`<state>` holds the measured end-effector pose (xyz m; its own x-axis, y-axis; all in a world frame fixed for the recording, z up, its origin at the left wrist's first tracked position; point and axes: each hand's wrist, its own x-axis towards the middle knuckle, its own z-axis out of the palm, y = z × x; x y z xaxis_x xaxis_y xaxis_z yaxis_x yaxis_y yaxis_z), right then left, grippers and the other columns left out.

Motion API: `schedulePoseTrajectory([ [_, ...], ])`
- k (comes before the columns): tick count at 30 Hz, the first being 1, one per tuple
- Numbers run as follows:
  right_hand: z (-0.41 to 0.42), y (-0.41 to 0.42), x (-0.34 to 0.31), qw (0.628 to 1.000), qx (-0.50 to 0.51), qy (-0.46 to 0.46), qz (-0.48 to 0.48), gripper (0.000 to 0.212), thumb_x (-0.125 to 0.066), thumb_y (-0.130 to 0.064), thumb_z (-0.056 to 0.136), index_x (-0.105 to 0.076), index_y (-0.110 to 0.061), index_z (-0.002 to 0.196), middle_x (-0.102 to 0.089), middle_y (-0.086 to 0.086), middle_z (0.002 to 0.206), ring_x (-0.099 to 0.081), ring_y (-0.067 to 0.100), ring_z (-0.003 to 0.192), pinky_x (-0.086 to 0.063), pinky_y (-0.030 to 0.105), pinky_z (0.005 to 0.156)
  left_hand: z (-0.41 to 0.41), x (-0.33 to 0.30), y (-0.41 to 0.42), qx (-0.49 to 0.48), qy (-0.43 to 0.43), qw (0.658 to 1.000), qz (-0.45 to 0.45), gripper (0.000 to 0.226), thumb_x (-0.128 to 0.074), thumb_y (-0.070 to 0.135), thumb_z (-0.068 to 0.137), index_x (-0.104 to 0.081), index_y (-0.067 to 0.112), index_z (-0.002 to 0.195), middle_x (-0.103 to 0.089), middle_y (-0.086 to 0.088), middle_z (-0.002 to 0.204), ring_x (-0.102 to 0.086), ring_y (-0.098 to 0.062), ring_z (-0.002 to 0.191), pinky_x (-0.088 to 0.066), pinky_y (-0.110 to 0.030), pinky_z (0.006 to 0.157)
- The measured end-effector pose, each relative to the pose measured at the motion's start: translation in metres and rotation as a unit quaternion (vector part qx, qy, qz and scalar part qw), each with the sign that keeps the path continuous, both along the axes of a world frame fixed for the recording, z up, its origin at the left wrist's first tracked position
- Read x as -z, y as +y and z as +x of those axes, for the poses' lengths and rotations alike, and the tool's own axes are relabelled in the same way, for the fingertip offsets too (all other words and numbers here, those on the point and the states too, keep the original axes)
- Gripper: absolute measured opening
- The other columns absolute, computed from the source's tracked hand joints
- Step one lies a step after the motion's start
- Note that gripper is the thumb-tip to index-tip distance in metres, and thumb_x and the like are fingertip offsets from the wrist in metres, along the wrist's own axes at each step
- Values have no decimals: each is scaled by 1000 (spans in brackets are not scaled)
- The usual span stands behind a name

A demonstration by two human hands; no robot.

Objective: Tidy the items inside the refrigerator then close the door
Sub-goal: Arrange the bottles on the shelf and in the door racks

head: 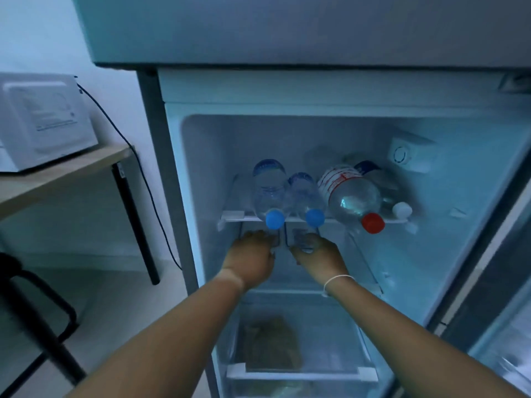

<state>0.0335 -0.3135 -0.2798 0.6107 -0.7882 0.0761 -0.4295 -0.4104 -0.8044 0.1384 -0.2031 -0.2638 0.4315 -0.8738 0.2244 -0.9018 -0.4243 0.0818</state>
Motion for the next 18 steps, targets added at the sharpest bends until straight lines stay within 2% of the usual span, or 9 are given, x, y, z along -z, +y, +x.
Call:
schedulePoseTrajectory([
  [3,-5,14,-17,999,-5,20,-27,41,-61,-36,79,-61,-12,112,-67,9,114,-65,30,99,-52,38,90,-4,-18,19,-9,4,1000,0,36,-40,22,88,-53,17,122,-57,-12,122,-55,-33,112,-46,-39,88],
  [5,-8,22,-25,997,-10,45,-58,28,-58,-37,78,-62,-13,94,-69,10,97,-65,29,91,-53,35,82,-6,-26,31,-6,5,1000,-15,32,-41,25,87,-58,18,114,-60,-12,118,-58,-33,107,-49,-38,85],
  [7,-11,29,-30,994,-19,65,-85,22,-57,-37,78,-54,-16,74,-64,7,83,-62,27,81,-49,31,72,-7,-33,39,-13,6,999,-45,28,-43,30,86,-63,16,100,-64,-10,109,-62,-31,100,-51,-35,78],
  [10,-17,38,-38,988,-34,83,-130,24,-57,-38,80,-52,-15,74,-63,8,83,-59,28,80,-46,30,68,-6,-45,43,-31,-7,995,-92,31,-45,35,82,-62,12,93,-64,-8,100,-60,-28,96,-49,-34,69],
  [12,-20,39,-48,981,-29,83,-172,24,-55,-35,81,-59,-12,82,-68,11,88,-63,31,86,-48,32,70,-4,-51,40,-25,-13,993,-117,33,-47,37,82,-58,12,101,-59,-9,104,-56,-29,101,-45,-34,68],
  [15,-22,34,-62,968,3,56,-245,21,-54,-27,81,-63,-10,89,-69,14,93,-62,34,90,-50,34,70,0,-59,32,0,1,988,-152,49,-51,42,82,-47,19,125,-50,-5,123,-48,-27,113,-44,-34,73],
  [18,-18,23,-68,950,12,51,-309,23,-55,-24,84,-60,-7,100,-64,14,102,-54,32,101,-46,35,76,3,-64,17,29,35,990,-135,63,-53,41,81,-34,27,139,-36,-2,140,-38,-26,127,-47,-40,91],
])
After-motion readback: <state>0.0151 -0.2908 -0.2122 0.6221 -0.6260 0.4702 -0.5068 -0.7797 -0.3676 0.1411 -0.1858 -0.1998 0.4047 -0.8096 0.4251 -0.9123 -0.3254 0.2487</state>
